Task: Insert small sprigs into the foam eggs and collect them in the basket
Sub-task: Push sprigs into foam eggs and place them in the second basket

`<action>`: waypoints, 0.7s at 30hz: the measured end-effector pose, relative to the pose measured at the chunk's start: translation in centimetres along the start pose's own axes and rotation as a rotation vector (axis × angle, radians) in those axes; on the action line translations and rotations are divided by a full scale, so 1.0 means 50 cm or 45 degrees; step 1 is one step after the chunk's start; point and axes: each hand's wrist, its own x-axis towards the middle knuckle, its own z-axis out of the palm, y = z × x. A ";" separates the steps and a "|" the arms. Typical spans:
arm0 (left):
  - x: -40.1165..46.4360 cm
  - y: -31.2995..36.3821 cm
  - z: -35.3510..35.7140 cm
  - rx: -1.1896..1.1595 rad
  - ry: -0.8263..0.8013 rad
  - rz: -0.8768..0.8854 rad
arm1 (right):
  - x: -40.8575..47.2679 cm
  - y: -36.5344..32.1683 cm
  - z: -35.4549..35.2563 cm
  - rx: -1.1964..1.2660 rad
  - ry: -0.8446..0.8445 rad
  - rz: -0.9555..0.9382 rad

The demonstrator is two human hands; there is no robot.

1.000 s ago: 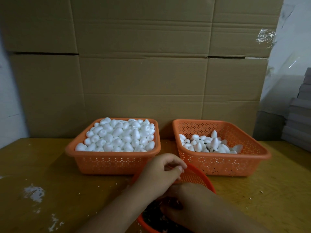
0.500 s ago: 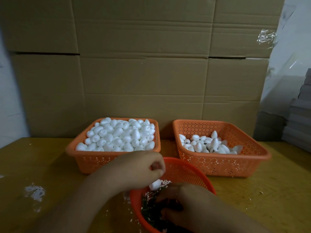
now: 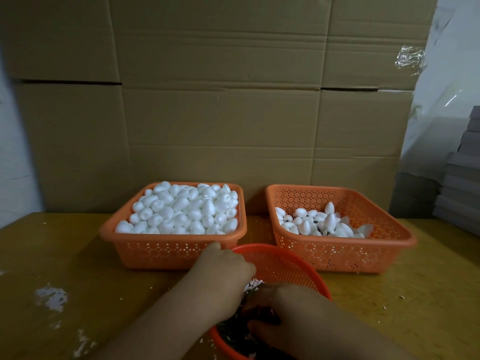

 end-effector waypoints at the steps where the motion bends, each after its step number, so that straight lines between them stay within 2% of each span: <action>1: 0.001 0.002 0.003 0.027 0.001 0.006 | 0.000 0.000 0.000 -0.001 -0.002 0.000; 4: 0.002 0.001 0.006 -0.061 0.098 0.002 | 0.000 -0.001 0.000 -0.014 -0.012 0.000; 8: 0.008 -0.006 0.002 -0.628 0.310 -0.113 | 0.000 -0.001 0.003 -0.030 0.006 -0.011; 12: 0.023 0.014 0.009 -1.245 0.264 -0.139 | 0.003 -0.004 0.007 -0.050 0.020 -0.015; 17: 0.024 0.027 0.007 -1.733 0.227 -0.186 | 0.000 -0.008 0.006 -0.057 0.039 0.015; 21: 0.025 0.020 0.000 -1.966 0.286 -0.257 | -0.005 -0.013 0.003 -0.070 0.054 0.032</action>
